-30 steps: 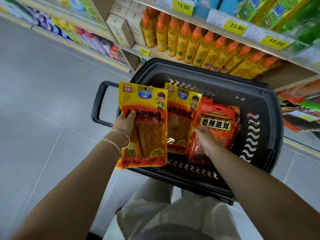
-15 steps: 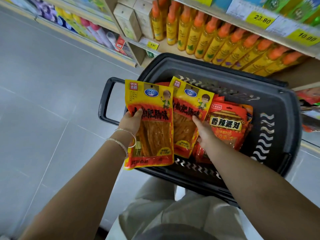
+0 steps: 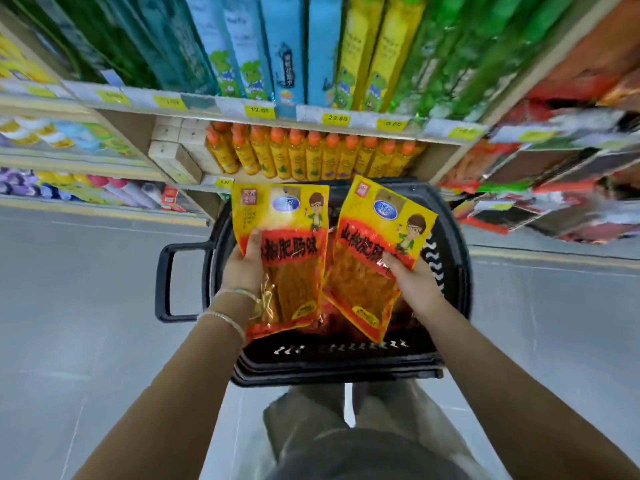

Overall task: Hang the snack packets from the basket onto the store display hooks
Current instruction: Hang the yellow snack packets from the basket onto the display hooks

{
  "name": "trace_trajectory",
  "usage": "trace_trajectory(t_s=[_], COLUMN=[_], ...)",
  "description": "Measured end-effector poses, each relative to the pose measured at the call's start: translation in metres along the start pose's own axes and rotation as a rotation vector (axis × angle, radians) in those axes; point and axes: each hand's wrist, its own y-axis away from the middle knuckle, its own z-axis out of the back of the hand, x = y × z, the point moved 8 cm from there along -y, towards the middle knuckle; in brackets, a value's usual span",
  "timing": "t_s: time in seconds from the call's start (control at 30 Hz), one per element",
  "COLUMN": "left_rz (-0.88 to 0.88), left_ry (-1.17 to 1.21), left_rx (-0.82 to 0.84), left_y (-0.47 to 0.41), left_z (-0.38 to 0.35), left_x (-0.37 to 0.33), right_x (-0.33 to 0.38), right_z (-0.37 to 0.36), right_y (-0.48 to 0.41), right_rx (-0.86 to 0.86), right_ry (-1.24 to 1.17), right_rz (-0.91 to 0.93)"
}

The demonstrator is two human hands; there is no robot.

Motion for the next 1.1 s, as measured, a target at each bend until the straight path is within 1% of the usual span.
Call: trace_trajectory(t_s=[0.1, 0.2, 0.3, 0.4, 0.5, 0.6, 0.67, 0.77, 0.83, 0.93, 1.0, 1.1], left_rz=[-0.104, -0.201, -0.290, -0.354, -0.389, -0.481, -0.503, -0.479, -0.473, -0.450, -0.431, -0.462], left_ry=[0.002, -0.033, -0.029, -0.039, -0.065, -0.102, -0.185, -0.287, -0.342, -0.432, -0.493, -0.601], left_rx=[0.024, 0.058, 0.119, 0.196, 0.273, 0.352, 0.402, 0.468, 0.505, 0.502, 0.488, 0.487], left_y=[0.022, 0.052, 0.087, 0.126, 0.171, 0.220, 0.249, 0.278, 0.290, 0.299, 0.300, 0.304], left_z=[-0.022, -0.055, -0.100, -0.155, -0.220, -0.288, -0.330, -0.382, -0.409, -0.438, -0.456, -0.490], left_x=[-0.036, -0.069, -0.092, -0.104, -0.106, -0.101, -0.088, -0.061, -0.047, -0.032, -0.029, -0.034], right_x=[0.026, 0.032, 0.019, -0.010, -0.061, -0.121, -0.160, -0.210, -0.233, -0.260, -0.276, -0.290], right_z=[0.046, 0.106, 0.171, 0.239, 0.301, 0.349, 0.375, 0.409, 0.424, 0.448, 0.461, 0.491], right_y=[0.029, 0.057, 0.088, 0.118, 0.143, 0.160, 0.170, 0.184, 0.192, 0.201, 0.203, 0.200], right_rx=[-0.066, -0.166, -0.254, -0.376, -0.466, -0.474, -0.497, -0.534, -0.554, -0.622, -0.637, -0.687], right_ry=[-0.004, -0.074, -0.145, -0.165, -0.169, -0.175, -0.201, -0.335, -0.403, -0.469, -0.505, -0.386], right_rz=[0.085, 0.122, 0.130, 0.136, 0.075, -0.003, -0.082, -0.180, -0.208, -0.247, -0.291, -0.348])
